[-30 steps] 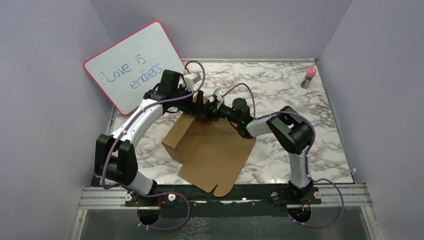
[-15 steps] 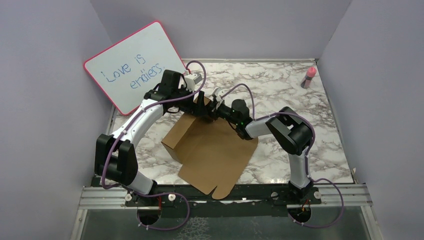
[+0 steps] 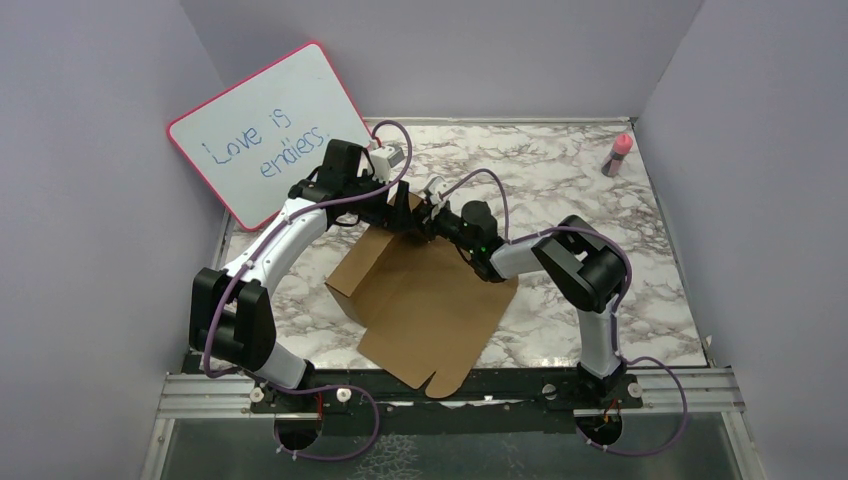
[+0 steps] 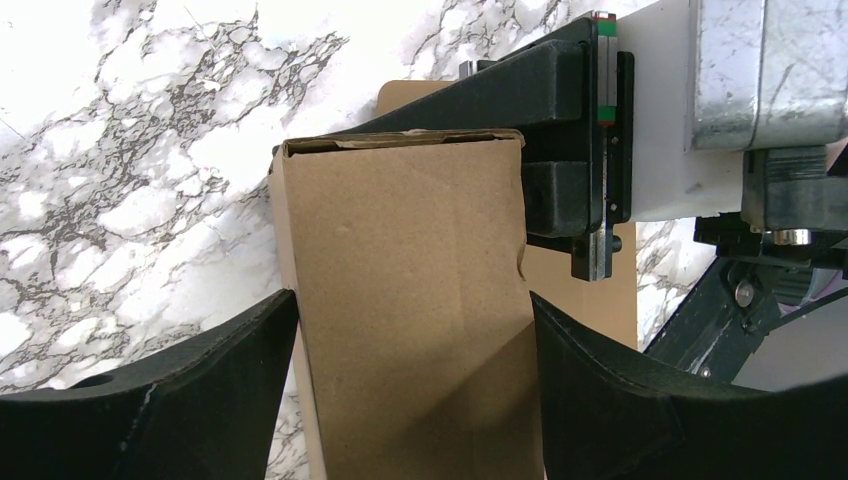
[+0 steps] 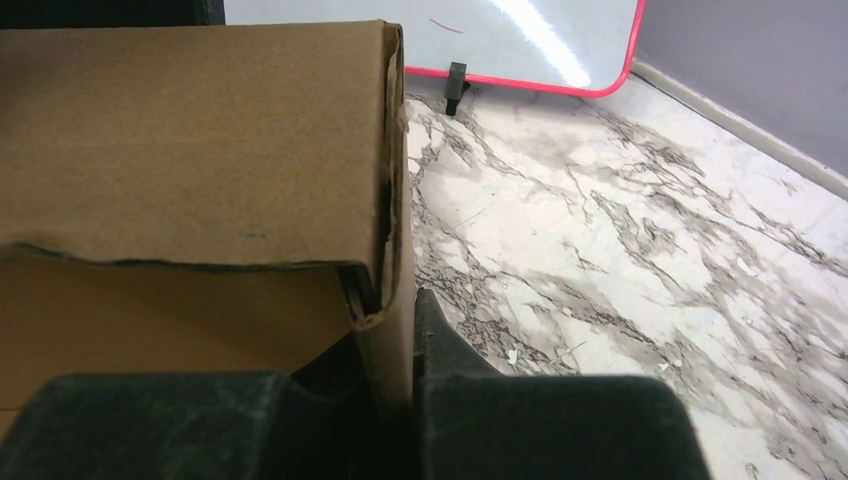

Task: Fold the paper box

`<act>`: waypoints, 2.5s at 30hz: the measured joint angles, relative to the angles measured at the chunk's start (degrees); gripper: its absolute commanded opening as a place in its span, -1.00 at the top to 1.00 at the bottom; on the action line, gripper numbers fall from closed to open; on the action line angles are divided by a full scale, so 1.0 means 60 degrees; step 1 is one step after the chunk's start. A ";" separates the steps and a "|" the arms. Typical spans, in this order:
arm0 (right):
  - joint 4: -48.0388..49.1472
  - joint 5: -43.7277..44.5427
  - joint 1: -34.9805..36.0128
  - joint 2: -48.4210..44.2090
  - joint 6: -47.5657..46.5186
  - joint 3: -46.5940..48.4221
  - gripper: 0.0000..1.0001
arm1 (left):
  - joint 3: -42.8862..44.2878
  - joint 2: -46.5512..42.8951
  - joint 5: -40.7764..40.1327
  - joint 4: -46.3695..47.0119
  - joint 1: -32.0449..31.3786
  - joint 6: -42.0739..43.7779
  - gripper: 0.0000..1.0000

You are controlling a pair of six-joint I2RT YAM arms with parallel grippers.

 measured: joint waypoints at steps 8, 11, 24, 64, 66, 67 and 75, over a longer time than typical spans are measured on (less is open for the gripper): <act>0.0004 -0.0018 -0.0015 -0.0022 0.0237 -0.0160 0.59 | -0.0004 0.0091 -0.0138 -0.0029 -0.0007 -0.0204 -0.46; 0.0044 -0.0040 -0.0047 -0.0073 0.0270 -0.0426 0.55 | -0.0004 0.0215 -0.0149 -0.0098 -0.0040 -0.0324 -0.45; 0.0098 -0.0044 -0.0135 -0.0867 0.0197 -0.1450 0.53 | -0.0004 0.0233 -0.0328 -0.0135 -0.0091 -0.0616 -0.45; -0.0841 0.1300 -0.0135 -0.0809 0.0426 -0.0597 0.87 | -0.0393 0.0219 -0.1209 0.1861 -0.0583 -0.2255 -0.45; -0.0852 0.1337 -0.0135 -0.0641 0.0433 -0.0477 0.88 | -0.0514 0.0219 -0.1362 0.2011 -0.0579 -0.2339 -0.45; -0.0841 0.1337 -0.0131 -0.0550 0.0455 -0.0433 0.88 | -0.0565 0.0219 -0.1453 0.2062 -0.0579 -0.2364 -0.45; -0.0437 0.1938 -0.0073 -0.0291 0.0874 -0.0408 0.73 | -0.0867 0.0215 -0.1512 0.2769 -0.0597 -0.2645 -0.45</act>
